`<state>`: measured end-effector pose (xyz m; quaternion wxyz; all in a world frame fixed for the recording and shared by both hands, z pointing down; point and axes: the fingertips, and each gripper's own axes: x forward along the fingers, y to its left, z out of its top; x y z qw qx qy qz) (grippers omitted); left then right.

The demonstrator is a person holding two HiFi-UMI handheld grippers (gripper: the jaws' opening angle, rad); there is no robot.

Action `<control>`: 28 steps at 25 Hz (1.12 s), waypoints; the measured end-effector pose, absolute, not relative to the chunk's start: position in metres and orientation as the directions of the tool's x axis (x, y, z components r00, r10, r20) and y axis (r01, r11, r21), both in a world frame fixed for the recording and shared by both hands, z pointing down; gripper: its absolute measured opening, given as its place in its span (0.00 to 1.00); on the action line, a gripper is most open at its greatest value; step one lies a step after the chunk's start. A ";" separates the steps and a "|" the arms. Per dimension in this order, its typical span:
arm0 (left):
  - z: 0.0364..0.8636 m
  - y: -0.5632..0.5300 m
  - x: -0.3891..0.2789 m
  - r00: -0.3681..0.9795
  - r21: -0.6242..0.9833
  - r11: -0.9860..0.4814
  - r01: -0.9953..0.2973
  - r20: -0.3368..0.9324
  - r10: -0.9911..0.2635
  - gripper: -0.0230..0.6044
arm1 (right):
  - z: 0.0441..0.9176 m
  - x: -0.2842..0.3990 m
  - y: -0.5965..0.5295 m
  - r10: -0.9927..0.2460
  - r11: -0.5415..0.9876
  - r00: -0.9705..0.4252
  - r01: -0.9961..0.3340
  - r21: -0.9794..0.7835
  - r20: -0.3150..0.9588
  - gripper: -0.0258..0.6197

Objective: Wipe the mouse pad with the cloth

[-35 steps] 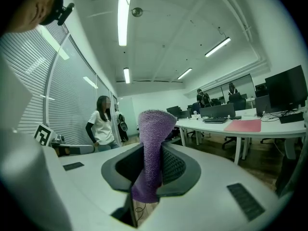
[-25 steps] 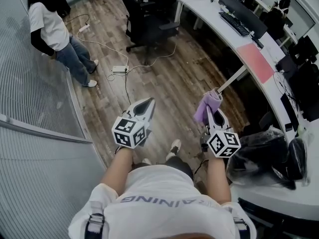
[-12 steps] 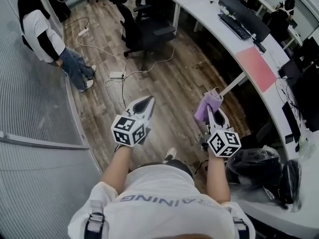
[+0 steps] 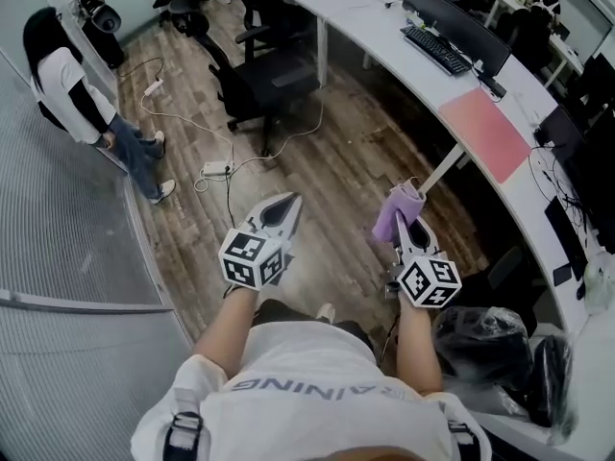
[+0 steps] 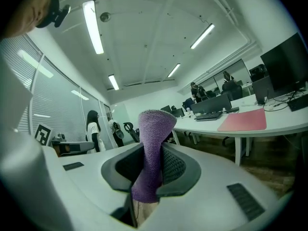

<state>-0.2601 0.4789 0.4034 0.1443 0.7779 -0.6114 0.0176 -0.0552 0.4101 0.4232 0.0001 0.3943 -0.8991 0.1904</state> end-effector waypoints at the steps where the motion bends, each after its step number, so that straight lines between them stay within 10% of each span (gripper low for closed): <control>1: 0.402 0.470 -0.254 0.261 0.198 -0.221 -0.955 0.204 -0.944 0.09 | 0.423 -0.046 0.403 -0.717 0.607 -0.681 -0.716 -0.345 0.148 0.19; 28: 0.415 0.168 -0.289 0.513 0.291 -0.456 -0.841 0.162 -0.843 0.09 | 0.420 -0.066 0.158 -0.859 0.397 -0.454 -0.883 -0.250 0.236 0.19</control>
